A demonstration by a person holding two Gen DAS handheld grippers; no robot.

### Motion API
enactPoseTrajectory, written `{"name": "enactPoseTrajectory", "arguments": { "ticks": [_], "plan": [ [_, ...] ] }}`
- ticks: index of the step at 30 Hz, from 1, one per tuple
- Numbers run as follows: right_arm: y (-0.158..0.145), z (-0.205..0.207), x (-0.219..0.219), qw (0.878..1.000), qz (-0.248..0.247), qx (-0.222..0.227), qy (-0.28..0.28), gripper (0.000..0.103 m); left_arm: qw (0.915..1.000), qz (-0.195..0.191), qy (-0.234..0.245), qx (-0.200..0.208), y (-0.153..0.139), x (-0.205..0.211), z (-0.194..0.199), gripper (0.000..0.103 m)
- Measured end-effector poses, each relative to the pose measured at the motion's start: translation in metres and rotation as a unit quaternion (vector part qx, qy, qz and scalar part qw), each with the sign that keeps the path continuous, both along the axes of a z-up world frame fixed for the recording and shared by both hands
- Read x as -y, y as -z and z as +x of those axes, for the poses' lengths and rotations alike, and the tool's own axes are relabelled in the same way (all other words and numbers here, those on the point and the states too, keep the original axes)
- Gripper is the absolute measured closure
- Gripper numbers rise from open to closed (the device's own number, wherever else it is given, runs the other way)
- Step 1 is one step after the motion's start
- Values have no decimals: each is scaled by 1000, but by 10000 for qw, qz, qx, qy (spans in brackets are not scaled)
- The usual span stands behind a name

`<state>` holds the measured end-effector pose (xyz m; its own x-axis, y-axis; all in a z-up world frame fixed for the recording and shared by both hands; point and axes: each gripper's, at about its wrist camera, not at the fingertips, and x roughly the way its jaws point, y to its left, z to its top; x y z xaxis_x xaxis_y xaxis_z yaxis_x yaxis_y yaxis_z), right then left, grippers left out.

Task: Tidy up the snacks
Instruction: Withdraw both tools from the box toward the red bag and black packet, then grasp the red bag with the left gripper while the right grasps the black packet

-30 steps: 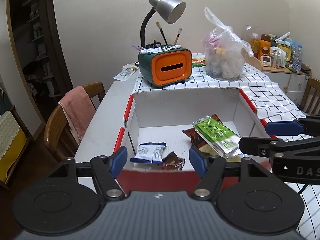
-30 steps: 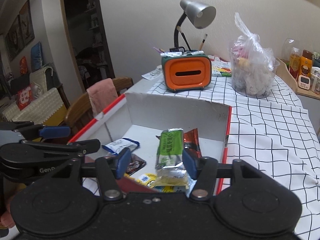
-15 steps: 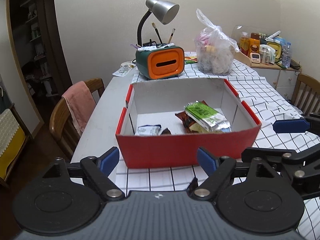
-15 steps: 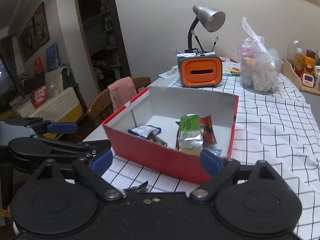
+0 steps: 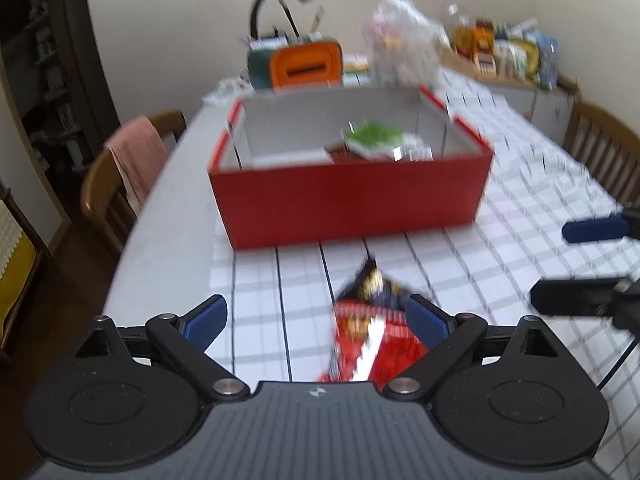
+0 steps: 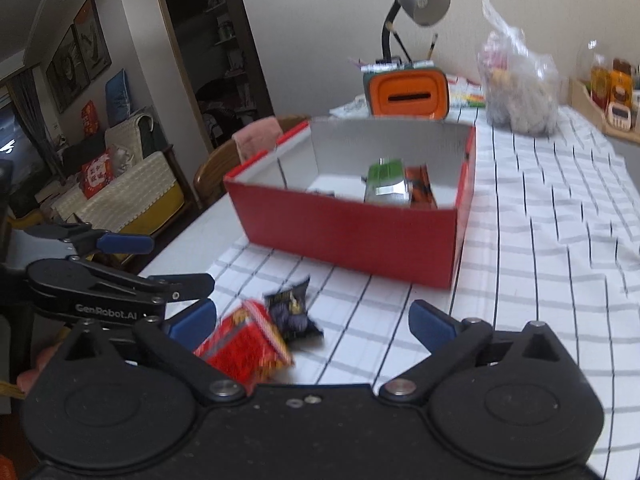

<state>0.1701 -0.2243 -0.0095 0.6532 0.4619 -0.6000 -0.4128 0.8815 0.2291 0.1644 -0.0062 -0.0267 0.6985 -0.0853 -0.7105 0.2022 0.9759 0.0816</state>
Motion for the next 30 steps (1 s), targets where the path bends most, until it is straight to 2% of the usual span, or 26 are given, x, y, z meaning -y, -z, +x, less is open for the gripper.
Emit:
{"name": "enactPoseTrajectory", "arguments": {
  "ticks": [6, 9, 17, 23, 26, 28, 30],
  "plan": [
    [23, -11, 12, 9996, 81, -265, 67, 0, 9975, 93, 321, -620, 34, 9, -3, 6],
    [32, -13, 15, 9992, 153, -352, 69, 0, 9963, 78, 291, -810, 47, 11, -1, 6],
    [47, -12, 22, 9980, 283, -553, 110, 0, 9910, -285, 355, -1262, 59, 15, 14, 5],
    [52, -12, 26, 9973, 350, -630, 168, 0, 9914, -356, 209, -1242, 63, 18, 15, 5],
    [54, -12, 25, 9971, 322, -660, 184, 0, 9925, -243, 190, -1184, 63, 21, 15, 6],
    [54, -12, 25, 9972, 294, -664, 190, 0, 9929, -211, 182, -1158, 63, 22, 14, 13],
    [54, -12, 24, 9971, 285, -671, 197, 0, 9928, -185, 199, -1169, 64, 23, 13, 28]
  ]
}}
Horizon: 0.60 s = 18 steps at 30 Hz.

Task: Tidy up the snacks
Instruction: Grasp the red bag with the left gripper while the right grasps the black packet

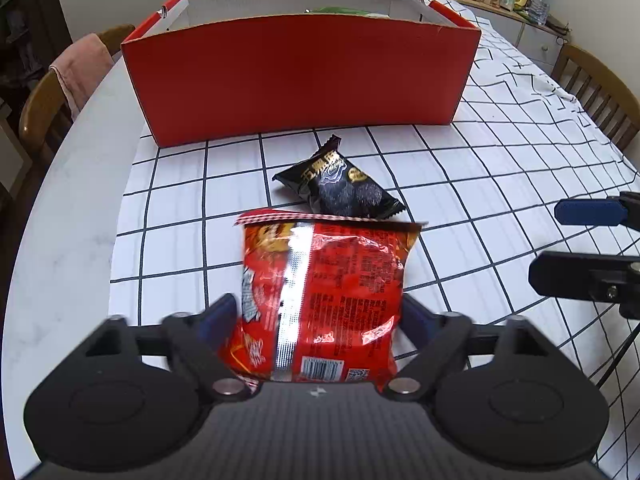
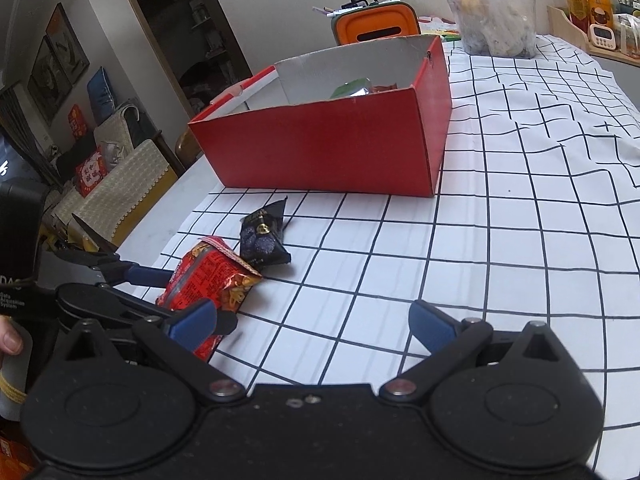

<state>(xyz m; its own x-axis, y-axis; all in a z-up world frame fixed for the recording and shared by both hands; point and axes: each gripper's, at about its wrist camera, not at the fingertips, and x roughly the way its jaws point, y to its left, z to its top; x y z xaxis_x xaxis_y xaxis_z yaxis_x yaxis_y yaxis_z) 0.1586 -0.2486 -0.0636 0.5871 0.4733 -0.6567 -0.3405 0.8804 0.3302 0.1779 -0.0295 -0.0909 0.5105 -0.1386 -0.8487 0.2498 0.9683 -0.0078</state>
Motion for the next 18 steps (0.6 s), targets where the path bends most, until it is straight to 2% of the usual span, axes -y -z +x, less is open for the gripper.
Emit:
{"name": "enactPoseTrajectory", "arguments": {
  "ticks": [3, 8, 13, 18],
  "plan": [
    [0, 1, 0, 10000, -15, -12, 5, 0, 10000, 15, -15, 74, -1, -1, -2, 31],
    [-1, 4, -6, 9999, -150, -25, -18, 0, 9995, -252, -188, 95, -3, -15, -4, 31],
    [-3, 9, -21, 9993, -353, 0, -141, 1, 9950, -775, -624, 127, -13, -46, -4, 31],
    [-3, 20, -44, 9978, -582, 15, -307, 1, 9877, -1000, -1162, 318, -17, -75, -2, 31]
  ]
}}
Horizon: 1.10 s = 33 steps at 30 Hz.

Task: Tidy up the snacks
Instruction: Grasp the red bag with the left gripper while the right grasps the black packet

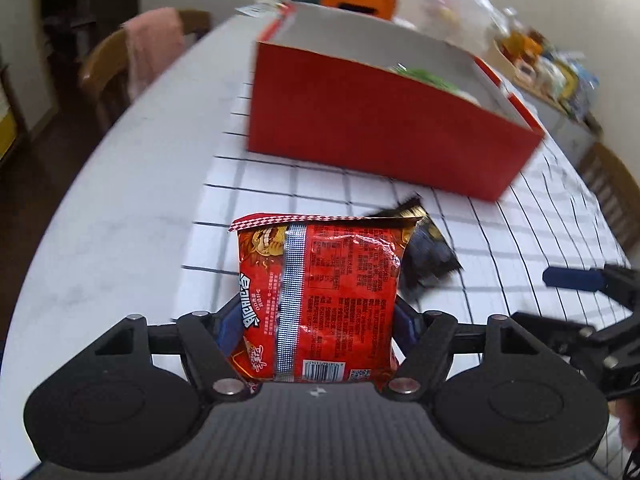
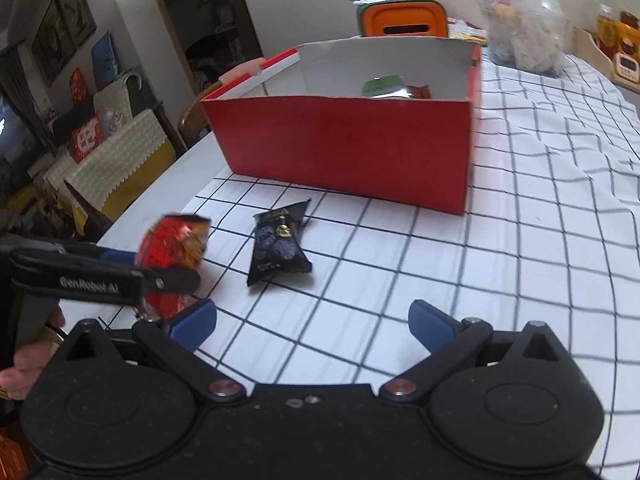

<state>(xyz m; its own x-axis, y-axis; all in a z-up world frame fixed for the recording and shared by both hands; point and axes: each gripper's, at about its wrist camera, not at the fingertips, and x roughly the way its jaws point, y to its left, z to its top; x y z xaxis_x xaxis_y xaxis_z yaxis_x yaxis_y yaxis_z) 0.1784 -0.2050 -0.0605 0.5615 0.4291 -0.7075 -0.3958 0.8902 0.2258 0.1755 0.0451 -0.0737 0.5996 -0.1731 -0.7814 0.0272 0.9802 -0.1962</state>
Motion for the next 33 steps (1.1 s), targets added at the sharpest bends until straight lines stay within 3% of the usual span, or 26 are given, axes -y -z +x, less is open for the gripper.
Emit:
{"name": "enactPoseTrajectory", "arguments": {
  "ticks": [3, 12, 19, 33],
  "plan": [
    [1, 10, -15, 9999, -142, 11, -63, 2, 9991, -307, -235, 192, -4, -15, 1, 31],
    [7, 35, -54, 9983, -558, 67, -153, 8, 9934, -645, -664, 679, -4, -34, 3, 31],
    [14, 40, -84, 9935, -1060, 264, -330, 23, 9887, -604, -724, 1161, -3, -38, -3, 31],
    [28, 48, -96, 9912, -1232, 316, -356, 53, 9881, -639, -603, 1264, 8, -39, -3, 31]
  ]
}}
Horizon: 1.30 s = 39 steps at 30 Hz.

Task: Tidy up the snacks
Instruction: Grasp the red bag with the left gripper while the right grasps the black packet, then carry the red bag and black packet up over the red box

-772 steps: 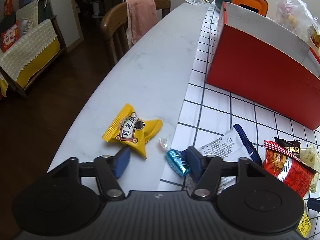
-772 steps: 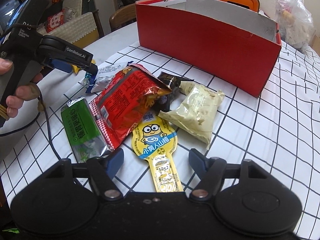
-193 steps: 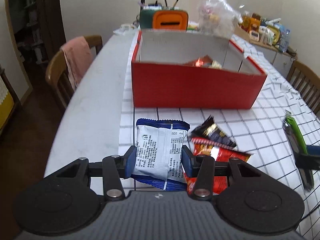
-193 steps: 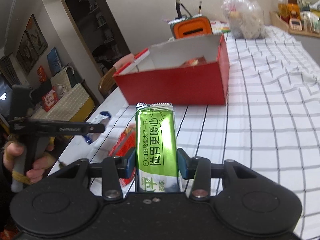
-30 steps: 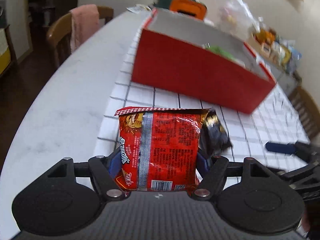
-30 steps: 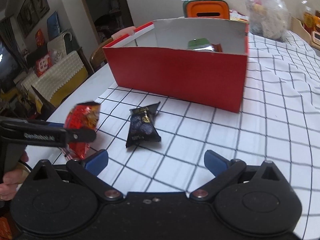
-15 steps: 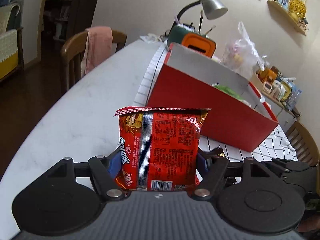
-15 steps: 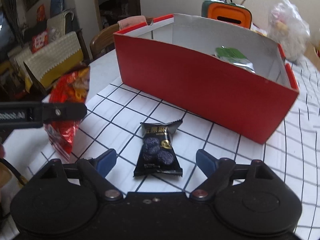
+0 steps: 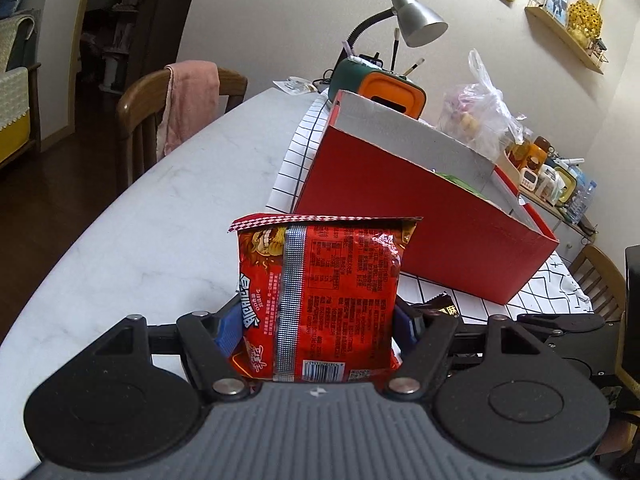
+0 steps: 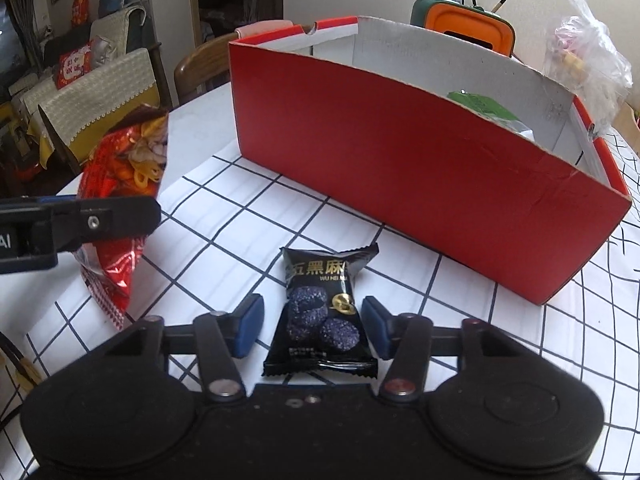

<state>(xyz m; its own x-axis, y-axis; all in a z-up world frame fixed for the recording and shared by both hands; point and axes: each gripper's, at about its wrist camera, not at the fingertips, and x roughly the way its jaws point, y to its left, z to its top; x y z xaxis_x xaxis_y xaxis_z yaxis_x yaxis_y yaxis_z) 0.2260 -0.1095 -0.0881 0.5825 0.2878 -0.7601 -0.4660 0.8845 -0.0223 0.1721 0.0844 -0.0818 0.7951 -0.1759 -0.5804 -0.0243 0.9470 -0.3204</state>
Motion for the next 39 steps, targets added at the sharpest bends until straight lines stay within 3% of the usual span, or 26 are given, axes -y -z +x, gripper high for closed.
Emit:
{"name": "enactPoseTrajectory", "arguments": {
  "ticks": [2, 10, 20, 26, 32, 39],
  "plan": [
    [0, -2, -1, 10000, -38, 74, -4, 60, 10000, 12, 5, 15, 0, 1, -1, 31],
    [-3, -8, 0, 9994, -51, 311, 125, 69, 9999, 96, -66, 85, 0, 2, -2, 31],
    [-23, -41, 23, 9979, 368, 490, 191, 70, 9985, 476, -72, 265, -6, 17, -9, 31],
    [-39, -63, 37, 9961, 609, 617, 177, 70, 9973, 708, -80, 165, -14, 26, -14, 31],
    [-55, -77, 53, 9931, 846, 798, 151, 70, 9951, 967, -125, 135, -33, 34, -18, 31],
    [-78, -74, 70, 9880, 1054, 1106, 214, 70, 9874, 1502, -101, 486, -75, 54, -16, 31]
  ]
}}
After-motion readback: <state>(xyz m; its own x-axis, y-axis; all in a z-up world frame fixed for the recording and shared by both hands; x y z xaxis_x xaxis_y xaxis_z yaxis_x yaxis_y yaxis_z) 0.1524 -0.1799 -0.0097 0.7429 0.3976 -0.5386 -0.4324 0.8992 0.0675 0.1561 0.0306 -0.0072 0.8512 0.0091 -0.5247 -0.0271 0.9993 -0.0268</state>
